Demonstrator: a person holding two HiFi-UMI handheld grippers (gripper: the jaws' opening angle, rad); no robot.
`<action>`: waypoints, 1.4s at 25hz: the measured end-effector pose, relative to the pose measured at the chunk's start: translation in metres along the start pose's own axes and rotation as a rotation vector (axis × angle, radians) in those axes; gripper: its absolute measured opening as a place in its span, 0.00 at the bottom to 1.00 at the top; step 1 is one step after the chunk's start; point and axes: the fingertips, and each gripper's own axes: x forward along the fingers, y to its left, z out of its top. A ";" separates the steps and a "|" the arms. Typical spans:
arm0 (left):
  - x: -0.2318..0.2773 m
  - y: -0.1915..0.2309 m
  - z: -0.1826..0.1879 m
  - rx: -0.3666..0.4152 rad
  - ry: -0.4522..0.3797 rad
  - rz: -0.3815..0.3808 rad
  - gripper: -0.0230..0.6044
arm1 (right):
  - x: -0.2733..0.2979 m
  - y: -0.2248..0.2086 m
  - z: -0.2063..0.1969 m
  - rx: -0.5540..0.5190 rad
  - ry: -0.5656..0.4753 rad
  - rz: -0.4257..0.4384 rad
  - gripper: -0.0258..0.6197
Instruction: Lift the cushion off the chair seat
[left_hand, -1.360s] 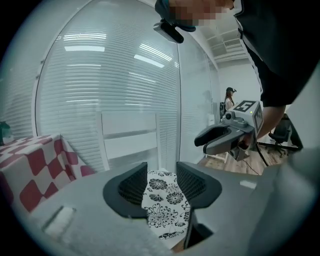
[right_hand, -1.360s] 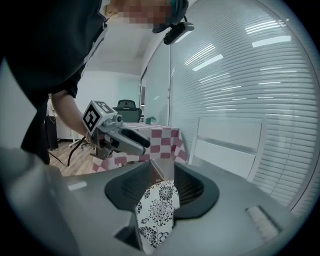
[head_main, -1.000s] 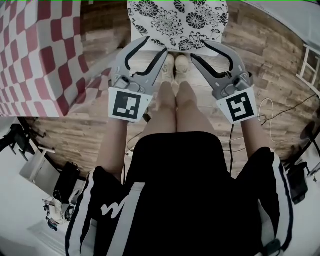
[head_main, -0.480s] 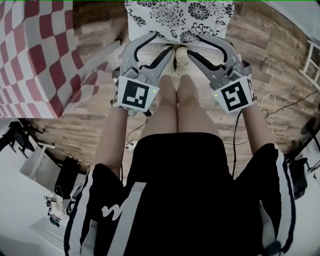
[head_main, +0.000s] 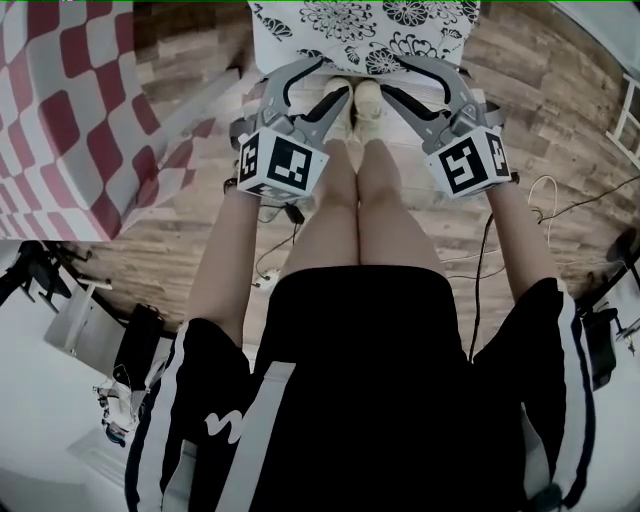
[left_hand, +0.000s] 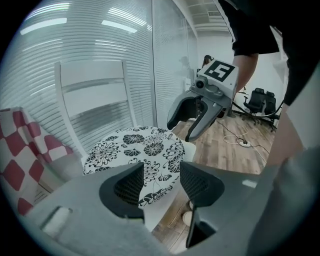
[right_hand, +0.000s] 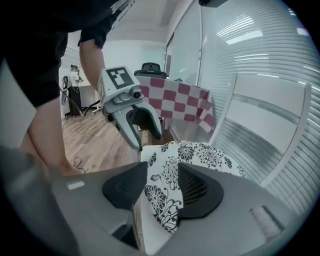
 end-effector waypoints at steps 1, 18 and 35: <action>0.005 -0.001 -0.006 0.007 0.017 -0.008 0.39 | 0.004 0.003 -0.006 -0.009 0.012 0.007 0.30; 0.042 0.000 -0.069 0.115 0.254 -0.035 0.40 | 0.044 0.024 -0.084 -0.190 0.209 0.049 0.31; 0.061 0.010 -0.088 0.342 0.331 -0.022 0.41 | 0.062 0.020 -0.107 -0.236 0.271 0.070 0.34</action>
